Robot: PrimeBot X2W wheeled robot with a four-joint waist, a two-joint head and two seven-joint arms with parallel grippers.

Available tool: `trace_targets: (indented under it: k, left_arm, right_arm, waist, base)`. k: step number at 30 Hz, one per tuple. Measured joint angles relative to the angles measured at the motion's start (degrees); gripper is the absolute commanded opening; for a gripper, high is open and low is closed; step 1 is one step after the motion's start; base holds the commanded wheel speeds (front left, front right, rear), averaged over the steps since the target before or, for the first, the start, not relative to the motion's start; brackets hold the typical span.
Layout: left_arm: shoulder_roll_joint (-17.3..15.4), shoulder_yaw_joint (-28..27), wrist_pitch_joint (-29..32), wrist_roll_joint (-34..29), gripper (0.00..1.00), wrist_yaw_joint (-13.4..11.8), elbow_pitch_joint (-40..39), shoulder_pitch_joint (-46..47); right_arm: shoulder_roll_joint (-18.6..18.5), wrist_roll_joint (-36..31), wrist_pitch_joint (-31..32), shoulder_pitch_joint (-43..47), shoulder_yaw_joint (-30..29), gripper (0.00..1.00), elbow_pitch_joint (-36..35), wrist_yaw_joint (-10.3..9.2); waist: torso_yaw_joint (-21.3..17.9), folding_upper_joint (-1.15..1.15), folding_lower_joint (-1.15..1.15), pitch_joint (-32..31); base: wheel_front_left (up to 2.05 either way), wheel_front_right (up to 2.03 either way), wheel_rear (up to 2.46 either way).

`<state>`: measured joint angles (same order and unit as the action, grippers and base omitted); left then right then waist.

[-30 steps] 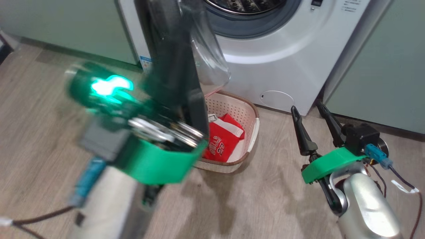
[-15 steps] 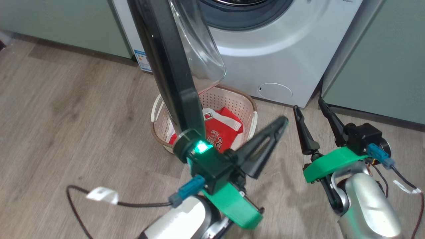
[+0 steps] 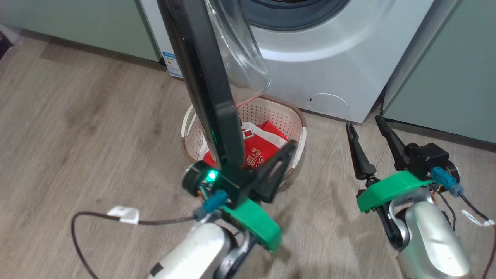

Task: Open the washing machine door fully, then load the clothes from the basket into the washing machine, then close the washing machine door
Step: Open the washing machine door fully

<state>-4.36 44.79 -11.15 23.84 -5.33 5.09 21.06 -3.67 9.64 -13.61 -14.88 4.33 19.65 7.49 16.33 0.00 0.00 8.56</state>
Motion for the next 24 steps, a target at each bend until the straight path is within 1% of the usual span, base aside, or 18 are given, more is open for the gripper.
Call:
trace_targets:
  k: [3, 11, 19, 24]
  left_arm:
    - [-1.0, -1.4, 0.0, 0.4, 0.0, -0.6, 1.8, 0.0]
    - [-2.3, -4.3, -0.3, 1.5, 0.0, -1.9, 3.6, 0.0]
    - [-2.7, -5.8, -0.3, 3.4, 0.0, -2.6, 5.2, -0.2]
    - [-2.9, -6.5, -0.9, 4.0, 0.0, -3.8, 4.8, -1.4]
  right_arm:
    - [0.0, 0.0, 0.0, 0.0, 0.0, 1.0, 0.0, 0.0]
    - [0.0, 0.0, 0.5, 0.0, -0.1, 1.0, 0.1, 0.0]
    - [0.1, 0.0, 0.6, 0.0, -0.4, 1.0, 0.1, 0.0]
    - [0.1, 0.0, 1.0, 0.0, -0.8, 1.0, 0.1, 0.0]
  waist:
    - [0.1, 0.0, 0.0, 0.0]
    - [0.0, 0.0, 0.0, -0.1]
    - [0.1, 0.0, 0.0, -0.2]
    - [0.7, 0.0, 0.0, -0.6]
  base:
    - [0.0, 0.0, 0.0]
    - [0.0, 0.0, 0.0]
    - [0.0, 0.0, 0.0]
    - [0.0, 0.0, 0.0]
